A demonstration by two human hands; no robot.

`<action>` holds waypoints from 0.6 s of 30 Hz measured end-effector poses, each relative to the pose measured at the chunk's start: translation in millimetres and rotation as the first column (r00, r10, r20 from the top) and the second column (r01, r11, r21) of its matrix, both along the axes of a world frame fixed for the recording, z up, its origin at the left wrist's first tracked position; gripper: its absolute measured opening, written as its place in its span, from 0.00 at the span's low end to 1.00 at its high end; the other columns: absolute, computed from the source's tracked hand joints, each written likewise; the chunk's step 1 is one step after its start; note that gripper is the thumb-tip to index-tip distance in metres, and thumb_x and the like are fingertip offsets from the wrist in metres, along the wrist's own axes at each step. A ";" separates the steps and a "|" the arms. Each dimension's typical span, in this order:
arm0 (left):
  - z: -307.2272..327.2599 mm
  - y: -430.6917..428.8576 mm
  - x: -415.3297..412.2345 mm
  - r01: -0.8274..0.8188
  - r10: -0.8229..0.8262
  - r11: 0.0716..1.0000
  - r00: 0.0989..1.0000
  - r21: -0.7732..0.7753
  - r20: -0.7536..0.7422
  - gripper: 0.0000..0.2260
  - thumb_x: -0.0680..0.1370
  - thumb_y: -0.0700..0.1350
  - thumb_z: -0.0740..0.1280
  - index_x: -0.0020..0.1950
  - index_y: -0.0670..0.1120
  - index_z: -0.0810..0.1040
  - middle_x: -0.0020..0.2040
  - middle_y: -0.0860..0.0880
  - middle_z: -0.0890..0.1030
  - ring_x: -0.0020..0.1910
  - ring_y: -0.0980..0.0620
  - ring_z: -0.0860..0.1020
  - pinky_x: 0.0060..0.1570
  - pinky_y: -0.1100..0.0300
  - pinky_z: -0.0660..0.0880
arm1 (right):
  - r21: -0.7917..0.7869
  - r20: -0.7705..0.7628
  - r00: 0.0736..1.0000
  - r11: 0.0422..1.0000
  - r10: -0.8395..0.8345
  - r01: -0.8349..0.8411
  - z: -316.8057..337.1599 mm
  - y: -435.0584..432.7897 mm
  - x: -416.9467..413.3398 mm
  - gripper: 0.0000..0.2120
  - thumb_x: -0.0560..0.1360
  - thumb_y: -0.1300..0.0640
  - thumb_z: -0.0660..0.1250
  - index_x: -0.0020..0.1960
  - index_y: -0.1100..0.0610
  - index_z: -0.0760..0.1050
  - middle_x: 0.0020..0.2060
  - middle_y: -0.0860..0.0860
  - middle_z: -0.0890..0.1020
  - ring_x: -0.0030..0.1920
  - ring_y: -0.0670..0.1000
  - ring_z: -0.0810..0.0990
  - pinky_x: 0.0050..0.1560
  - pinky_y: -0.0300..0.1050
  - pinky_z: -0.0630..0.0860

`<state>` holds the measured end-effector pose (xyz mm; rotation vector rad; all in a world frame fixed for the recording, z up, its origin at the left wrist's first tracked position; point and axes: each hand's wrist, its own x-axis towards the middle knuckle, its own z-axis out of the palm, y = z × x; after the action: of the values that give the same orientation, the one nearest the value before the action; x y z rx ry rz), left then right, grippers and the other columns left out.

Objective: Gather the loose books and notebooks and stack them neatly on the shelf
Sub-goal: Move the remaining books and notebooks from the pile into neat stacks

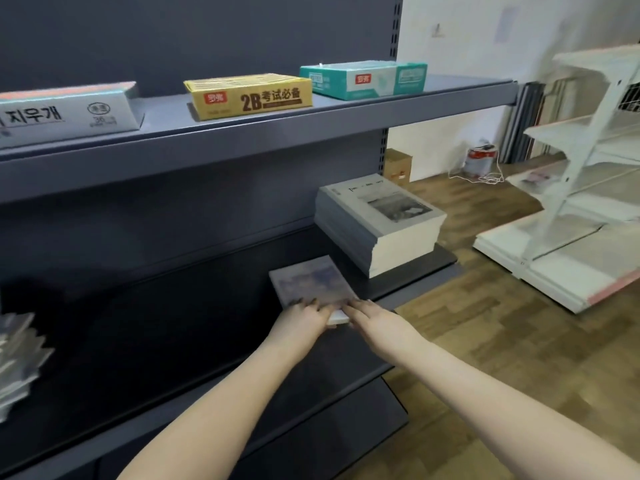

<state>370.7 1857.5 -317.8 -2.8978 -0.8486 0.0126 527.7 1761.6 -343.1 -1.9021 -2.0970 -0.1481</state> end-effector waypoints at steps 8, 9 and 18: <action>-22.2 12.1 27.3 -0.127 0.133 0.978 0.991 -0.165 0.025 0.26 0.80 0.56 0.58 0.76 0.50 0.57 0.73 0.46 0.64 0.71 0.46 0.61 0.70 0.56 0.57 | -0.162 0.029 0.989 0.975 -0.147 0.150 -3.6 28.9 -2.0 0.20 0.78 0.67 0.55 0.70 0.66 0.65 0.72 0.63 0.62 0.73 0.60 0.62 0.66 0.50 0.67; -24.4 14.0 28.7 -0.139 0.147 0.974 0.988 -0.180 0.034 0.26 0.81 0.55 0.56 0.77 0.50 0.55 0.75 0.46 0.61 0.73 0.45 0.58 0.72 0.55 0.54 | -0.176 0.025 0.986 0.970 -0.167 0.169 -4.5 34.5 0.9 0.18 0.79 0.66 0.54 0.69 0.65 0.65 0.72 0.63 0.62 0.73 0.59 0.61 0.67 0.50 0.67; -43.1 36.8 40.2 -0.169 0.195 0.964 0.974 -0.204 0.117 0.25 0.82 0.50 0.50 0.78 0.47 0.50 0.78 0.46 0.49 0.77 0.47 0.46 0.75 0.52 0.43 | -0.180 0.025 0.955 0.938 -0.295 0.295 -20.5 76.7 6.8 0.18 0.70 0.56 0.58 0.48 0.64 0.81 0.54 0.64 0.81 0.54 0.61 0.81 0.53 0.51 0.78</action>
<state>410.8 1894.4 -360.9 -3.0146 -1.2000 -0.0931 534.5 1838.3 -363.6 -2.3176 -1.8656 -0.0182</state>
